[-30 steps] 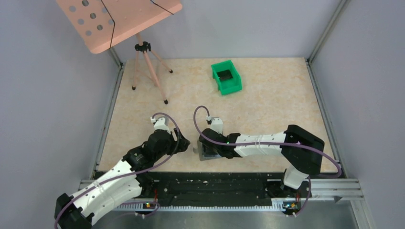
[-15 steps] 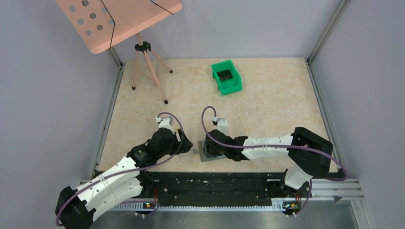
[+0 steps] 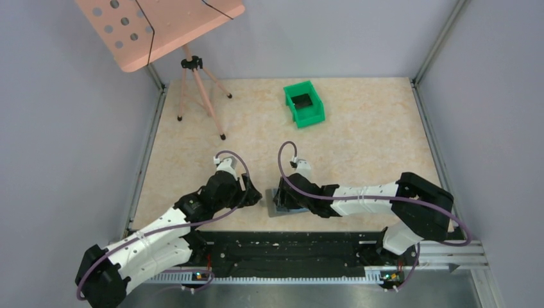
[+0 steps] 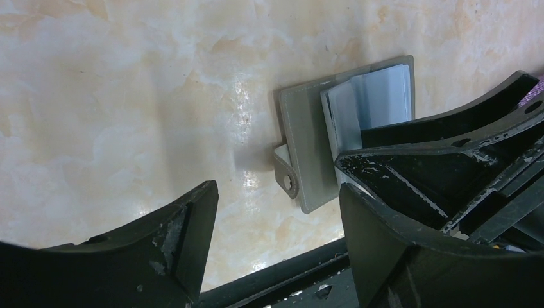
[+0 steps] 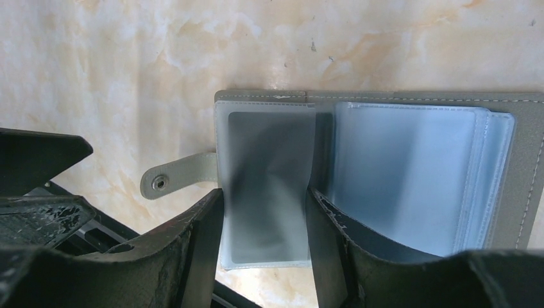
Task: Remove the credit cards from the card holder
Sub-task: Remove the credit card from the card holder.
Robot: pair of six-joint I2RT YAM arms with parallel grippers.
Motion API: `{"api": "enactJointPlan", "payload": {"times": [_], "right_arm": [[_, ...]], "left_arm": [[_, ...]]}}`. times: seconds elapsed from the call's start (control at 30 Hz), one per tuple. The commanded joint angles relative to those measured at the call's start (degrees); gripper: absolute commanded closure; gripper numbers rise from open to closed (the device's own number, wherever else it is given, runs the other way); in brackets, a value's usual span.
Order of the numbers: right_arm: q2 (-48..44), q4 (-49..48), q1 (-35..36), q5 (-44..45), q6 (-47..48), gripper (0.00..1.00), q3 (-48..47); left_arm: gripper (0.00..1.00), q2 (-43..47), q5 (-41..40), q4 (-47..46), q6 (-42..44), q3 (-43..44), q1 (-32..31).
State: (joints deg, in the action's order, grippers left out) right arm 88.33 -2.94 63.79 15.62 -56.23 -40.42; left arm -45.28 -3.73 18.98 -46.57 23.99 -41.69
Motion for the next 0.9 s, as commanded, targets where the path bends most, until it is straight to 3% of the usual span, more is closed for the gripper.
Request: {"api": "enactJointPlan", "payload": {"times": [0.0, 0.13, 0.27, 0.47, 0.87], "right_arm": [[-2.6, -3.5, -0.8, -0.8, -1.0, 0.52, 0.7], [-3.3, -4.5, -0.9, -1.3, -1.3, 0.54, 1.4], [-3.8, -4.8, -1.0, -1.5, -1.5, 0.48, 1.8], [-4.7, -5.3, -1.1, -1.3, -1.5, 0.58, 2.7], [-6.9, -4.1, -1.3, 0.3, -1.6, 0.57, 3.3]], "left_arm": [[0.25, -0.5, 0.8, -3.0, 0.2, 1.9, 0.1], [0.26, -0.9, 1.2, -3.5, -0.1, 1.9, 0.1], [0.27, -1.2, 1.8, -3.5, -0.4, 2.2, 0.1], [0.28, -1.6, 2.4, -3.8, -0.7, 2.8, 0.1], [0.3, -1.9, 2.8, -3.8, -0.7, 3.9, 0.1]]}}
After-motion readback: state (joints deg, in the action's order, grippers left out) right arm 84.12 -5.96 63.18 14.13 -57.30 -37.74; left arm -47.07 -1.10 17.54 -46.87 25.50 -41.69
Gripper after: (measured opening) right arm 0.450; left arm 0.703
